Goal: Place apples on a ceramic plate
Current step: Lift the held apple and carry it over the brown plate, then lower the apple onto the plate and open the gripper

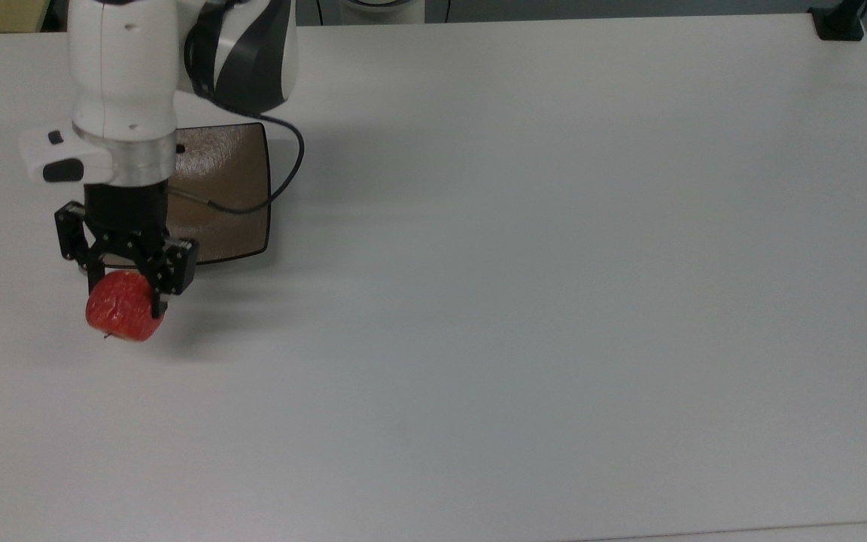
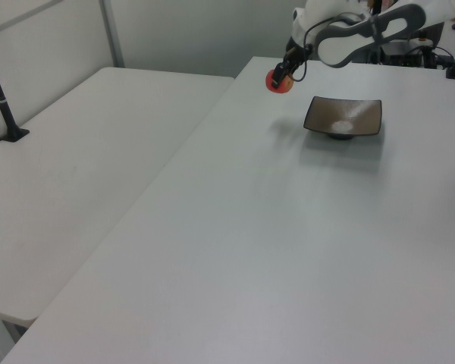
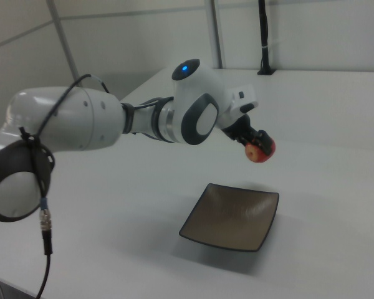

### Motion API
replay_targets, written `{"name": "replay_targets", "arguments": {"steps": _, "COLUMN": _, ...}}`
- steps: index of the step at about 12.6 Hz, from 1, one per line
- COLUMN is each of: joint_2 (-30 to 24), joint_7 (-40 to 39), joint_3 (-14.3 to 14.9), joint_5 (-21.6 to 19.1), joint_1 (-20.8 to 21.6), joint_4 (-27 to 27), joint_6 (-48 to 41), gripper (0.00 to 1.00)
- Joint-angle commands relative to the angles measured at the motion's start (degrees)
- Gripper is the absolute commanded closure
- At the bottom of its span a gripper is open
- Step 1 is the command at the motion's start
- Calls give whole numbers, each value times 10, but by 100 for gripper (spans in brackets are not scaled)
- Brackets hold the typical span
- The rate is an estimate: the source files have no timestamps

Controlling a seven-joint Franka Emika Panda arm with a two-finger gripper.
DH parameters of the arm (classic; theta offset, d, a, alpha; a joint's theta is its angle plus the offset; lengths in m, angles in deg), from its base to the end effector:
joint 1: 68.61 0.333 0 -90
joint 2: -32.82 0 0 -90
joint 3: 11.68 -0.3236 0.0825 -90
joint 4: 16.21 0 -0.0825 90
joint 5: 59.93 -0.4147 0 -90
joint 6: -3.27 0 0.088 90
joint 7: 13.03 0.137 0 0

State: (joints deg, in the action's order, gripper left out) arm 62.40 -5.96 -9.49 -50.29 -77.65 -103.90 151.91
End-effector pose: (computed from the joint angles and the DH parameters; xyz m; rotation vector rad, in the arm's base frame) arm 0.7704 -0.1473 0.3860 2.8608 -0.2724 0.7971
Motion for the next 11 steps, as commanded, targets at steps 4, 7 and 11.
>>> {"name": "replay_targets", "arguments": {"steps": 4, "joint_2": -184, "joint_7": -120, "joint_3": -12, "joint_5": 3, "joint_1": -8, "joint_4": -194, "joint_6": -155, "gripper": 47}}
{"name": "replay_targets", "arguments": {"steps": 7, "joint_2": -185, "joint_7": -150, "joint_3": -12, "joint_5": 2, "joint_1": -14, "joint_4": -198, "joint_6": -187, "gripper": 10}}
{"name": "replay_targets", "arguments": {"steps": 11, "joint_2": -177, "joint_7": -149, "joint_3": -12, "joint_5": 2, "joint_1": -13, "joint_4": -195, "joint_6": -189, "gripper": 4}}
